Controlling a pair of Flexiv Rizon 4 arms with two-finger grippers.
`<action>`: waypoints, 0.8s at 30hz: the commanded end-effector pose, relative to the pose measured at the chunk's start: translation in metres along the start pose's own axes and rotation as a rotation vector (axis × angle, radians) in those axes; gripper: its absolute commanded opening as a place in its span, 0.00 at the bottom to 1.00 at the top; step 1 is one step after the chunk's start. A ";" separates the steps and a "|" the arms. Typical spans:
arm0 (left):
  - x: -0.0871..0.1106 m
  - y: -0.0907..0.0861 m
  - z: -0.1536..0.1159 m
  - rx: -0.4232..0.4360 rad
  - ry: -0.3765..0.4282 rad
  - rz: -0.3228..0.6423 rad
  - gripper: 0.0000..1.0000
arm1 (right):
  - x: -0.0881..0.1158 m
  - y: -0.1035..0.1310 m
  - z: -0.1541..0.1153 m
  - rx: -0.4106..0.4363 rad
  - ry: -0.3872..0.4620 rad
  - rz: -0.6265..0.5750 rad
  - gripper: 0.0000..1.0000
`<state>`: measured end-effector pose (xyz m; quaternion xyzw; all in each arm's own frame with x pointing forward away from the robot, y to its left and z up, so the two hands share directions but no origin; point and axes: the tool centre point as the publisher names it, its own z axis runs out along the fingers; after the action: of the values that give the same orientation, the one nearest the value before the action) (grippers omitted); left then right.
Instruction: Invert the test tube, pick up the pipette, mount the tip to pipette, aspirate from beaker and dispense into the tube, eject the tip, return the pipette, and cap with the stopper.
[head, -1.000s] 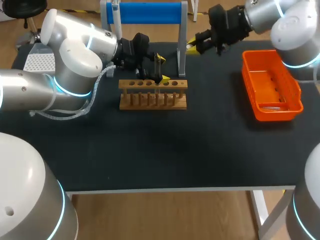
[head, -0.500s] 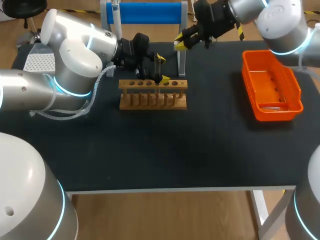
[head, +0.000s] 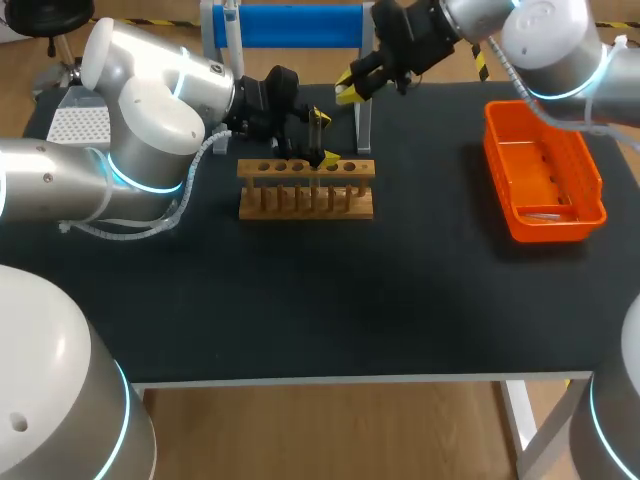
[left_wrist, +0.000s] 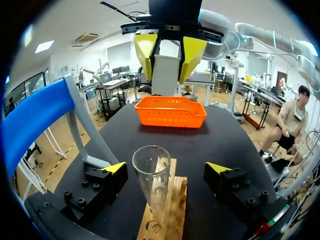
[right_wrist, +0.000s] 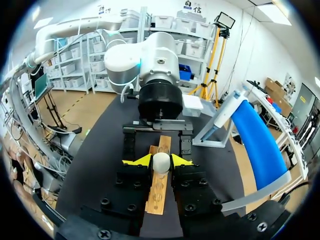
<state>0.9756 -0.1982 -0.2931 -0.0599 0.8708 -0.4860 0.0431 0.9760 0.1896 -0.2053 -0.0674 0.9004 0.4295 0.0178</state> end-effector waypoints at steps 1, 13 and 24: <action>-0.001 0.000 0.000 -0.001 0.003 0.000 1.00 | 0.000 0.004 0.002 0.010 0.000 0.003 0.00; -0.001 0.000 0.000 -0.001 0.003 0.000 1.00 | 0.004 0.009 0.012 0.025 -0.016 0.007 0.00; -0.001 0.000 0.000 -0.001 0.003 0.000 1.00 | 0.006 0.012 0.020 0.035 -0.010 0.001 0.00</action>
<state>0.9756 -0.1982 -0.2931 -0.0599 0.8708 -0.4860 0.0431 0.9663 0.2101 -0.2087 -0.0648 0.9066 0.4163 0.0240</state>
